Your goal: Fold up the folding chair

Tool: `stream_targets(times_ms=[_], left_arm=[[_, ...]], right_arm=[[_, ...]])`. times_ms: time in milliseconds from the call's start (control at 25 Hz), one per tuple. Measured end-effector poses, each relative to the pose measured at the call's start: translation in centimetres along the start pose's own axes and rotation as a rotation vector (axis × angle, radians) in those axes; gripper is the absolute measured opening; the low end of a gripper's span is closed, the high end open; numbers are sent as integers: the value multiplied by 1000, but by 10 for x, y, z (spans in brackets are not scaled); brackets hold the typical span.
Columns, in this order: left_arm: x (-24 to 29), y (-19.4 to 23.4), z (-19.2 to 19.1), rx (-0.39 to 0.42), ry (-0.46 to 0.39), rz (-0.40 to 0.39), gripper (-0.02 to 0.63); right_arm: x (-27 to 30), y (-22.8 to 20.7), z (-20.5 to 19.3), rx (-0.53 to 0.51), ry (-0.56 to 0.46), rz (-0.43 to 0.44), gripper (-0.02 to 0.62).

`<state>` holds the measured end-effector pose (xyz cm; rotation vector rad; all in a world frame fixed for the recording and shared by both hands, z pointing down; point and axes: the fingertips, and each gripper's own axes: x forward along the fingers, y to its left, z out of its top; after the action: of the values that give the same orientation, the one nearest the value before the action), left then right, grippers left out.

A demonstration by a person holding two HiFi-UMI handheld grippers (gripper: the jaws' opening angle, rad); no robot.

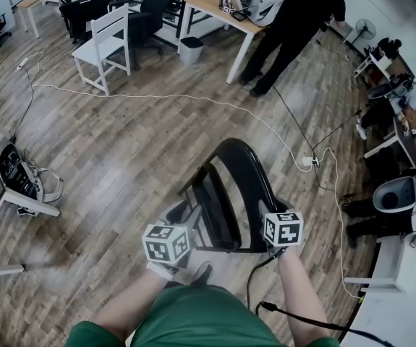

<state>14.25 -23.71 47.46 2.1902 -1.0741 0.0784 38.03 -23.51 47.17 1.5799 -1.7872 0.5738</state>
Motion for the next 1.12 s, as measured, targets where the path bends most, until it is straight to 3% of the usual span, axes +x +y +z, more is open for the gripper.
stream_targets(times_ms=[1120], left_arm=[[-3,6,-17,-17,29,5,179]], right_arm=[[0,5,0,-5,3,-5,150]])
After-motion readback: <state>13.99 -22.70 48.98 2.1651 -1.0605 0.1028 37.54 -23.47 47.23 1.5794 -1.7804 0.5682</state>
